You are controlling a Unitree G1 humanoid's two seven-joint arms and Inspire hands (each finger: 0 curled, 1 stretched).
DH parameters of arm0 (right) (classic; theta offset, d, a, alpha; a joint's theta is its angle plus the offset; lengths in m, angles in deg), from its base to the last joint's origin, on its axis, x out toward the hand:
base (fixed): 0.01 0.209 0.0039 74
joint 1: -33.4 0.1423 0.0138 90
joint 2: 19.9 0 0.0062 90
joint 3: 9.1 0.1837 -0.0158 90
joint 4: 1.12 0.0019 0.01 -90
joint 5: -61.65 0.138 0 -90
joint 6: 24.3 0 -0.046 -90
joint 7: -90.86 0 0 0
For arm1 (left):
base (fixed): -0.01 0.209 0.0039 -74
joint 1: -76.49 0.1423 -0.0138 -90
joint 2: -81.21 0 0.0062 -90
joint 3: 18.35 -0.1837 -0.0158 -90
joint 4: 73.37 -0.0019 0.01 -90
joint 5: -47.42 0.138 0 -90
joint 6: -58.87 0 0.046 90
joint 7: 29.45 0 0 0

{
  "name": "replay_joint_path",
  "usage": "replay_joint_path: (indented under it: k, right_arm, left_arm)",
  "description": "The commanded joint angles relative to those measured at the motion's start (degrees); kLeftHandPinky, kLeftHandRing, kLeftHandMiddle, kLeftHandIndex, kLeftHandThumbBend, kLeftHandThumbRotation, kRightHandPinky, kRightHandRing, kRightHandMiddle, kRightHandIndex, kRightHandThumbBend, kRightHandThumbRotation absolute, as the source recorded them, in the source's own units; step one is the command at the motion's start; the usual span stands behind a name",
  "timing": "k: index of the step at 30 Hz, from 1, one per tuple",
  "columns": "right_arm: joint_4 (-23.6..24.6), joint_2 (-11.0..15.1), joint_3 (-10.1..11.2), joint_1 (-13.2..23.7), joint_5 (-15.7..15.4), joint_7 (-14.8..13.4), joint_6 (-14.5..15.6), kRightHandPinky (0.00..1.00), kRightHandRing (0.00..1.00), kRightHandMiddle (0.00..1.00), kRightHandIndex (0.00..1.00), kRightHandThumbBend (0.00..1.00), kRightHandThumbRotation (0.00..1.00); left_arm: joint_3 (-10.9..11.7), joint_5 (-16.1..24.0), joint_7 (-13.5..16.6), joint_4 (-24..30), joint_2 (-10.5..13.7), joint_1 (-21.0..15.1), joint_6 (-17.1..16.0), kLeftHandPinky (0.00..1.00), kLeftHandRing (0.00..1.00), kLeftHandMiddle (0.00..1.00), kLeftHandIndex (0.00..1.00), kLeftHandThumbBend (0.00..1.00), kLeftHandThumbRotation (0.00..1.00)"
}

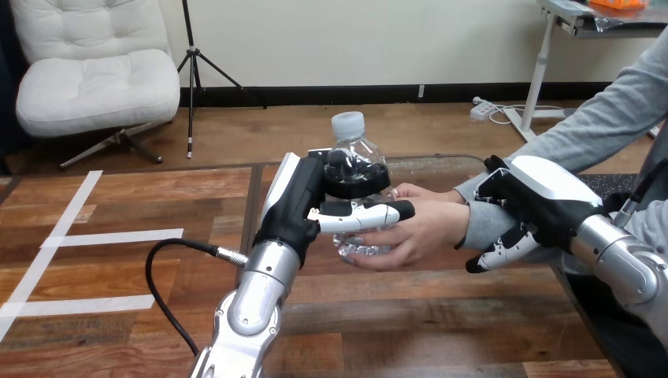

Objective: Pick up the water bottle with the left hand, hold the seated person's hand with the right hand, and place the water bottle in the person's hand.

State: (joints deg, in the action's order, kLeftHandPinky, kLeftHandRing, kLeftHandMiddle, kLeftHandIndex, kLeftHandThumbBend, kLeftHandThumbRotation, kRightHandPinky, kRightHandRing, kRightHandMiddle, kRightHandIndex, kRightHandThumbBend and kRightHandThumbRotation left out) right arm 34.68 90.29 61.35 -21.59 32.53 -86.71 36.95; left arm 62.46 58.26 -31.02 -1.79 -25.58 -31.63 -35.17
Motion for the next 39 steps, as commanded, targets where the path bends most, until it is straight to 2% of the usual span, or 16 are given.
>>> replay_joint_path:
  k: [1,9,39]
  right_arm:
    - [2.4,-0.4,2.4,1.7,1.6,-0.5,0.0,0.26,0.29,0.34,0.35,0.85,0.0]
    - [1.8,-0.3,2.4,1.8,1.8,-0.3,-0.7,0.26,0.28,0.33,0.34,0.85,0.0]
    - [1.9,-0.2,2.2,1.8,1.4,-0.4,-0.6,0.27,0.29,0.34,0.35,0.86,0.0]
  left_arm:
    - [-0.7,0.0,-0.3,2.3,-0.5,-2.8,-1.7,0.26,0.32,0.36,0.38,0.76,0.0]
    - [-1.0,-0.3,-0.5,2.4,-0.7,-2.7,-1.6,0.25,0.31,0.36,0.38,0.75,0.0]
    - [-1.4,-0.7,-1.0,2.7,-1.1,-2.4,-2.1,0.26,0.32,0.36,0.38,0.74,0.0]
